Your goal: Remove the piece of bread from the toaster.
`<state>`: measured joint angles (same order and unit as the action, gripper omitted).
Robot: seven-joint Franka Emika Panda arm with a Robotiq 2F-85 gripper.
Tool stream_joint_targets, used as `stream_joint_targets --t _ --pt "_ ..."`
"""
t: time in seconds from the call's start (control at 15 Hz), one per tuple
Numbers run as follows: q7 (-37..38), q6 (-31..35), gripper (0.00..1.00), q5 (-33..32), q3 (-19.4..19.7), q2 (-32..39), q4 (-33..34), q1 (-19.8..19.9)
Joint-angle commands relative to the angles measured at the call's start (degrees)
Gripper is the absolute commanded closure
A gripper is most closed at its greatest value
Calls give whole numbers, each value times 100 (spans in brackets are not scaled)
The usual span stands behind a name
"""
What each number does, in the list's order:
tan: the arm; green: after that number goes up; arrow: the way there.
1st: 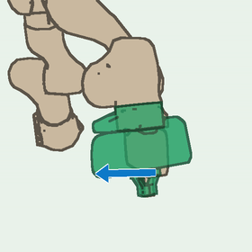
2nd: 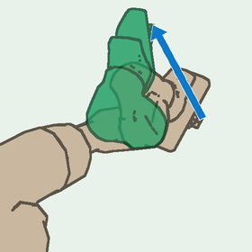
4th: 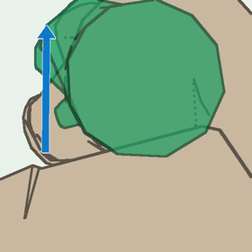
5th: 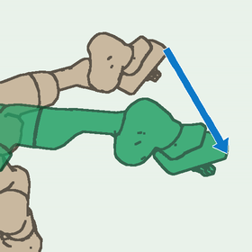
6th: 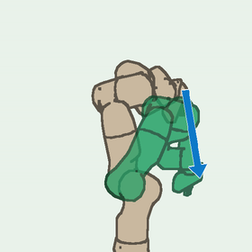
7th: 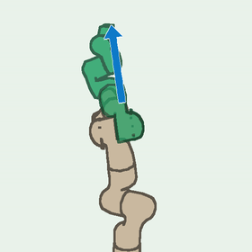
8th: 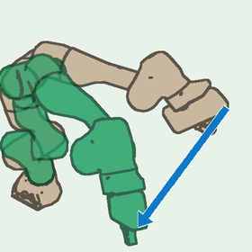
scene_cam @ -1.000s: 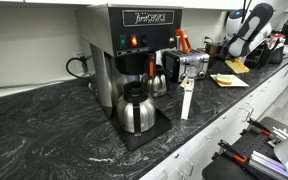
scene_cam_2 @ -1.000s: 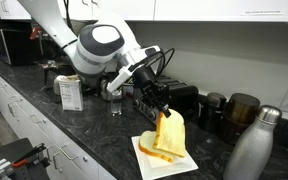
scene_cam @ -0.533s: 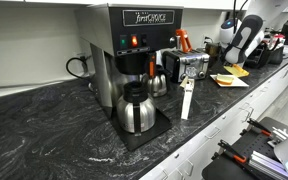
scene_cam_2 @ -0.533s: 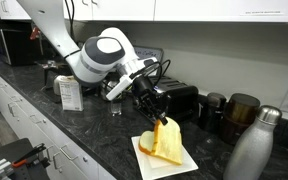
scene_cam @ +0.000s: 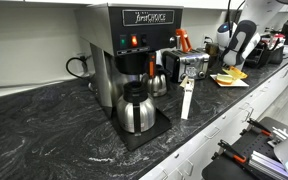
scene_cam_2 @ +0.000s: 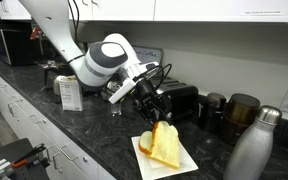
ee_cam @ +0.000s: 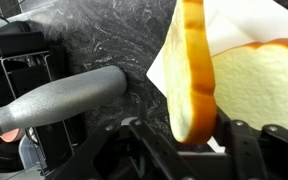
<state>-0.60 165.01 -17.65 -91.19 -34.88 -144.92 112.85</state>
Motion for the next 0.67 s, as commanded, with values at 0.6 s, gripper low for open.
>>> stream_joint_targets --t 0.6 --pt "-197 -369 0 151 376 620 192 -220"
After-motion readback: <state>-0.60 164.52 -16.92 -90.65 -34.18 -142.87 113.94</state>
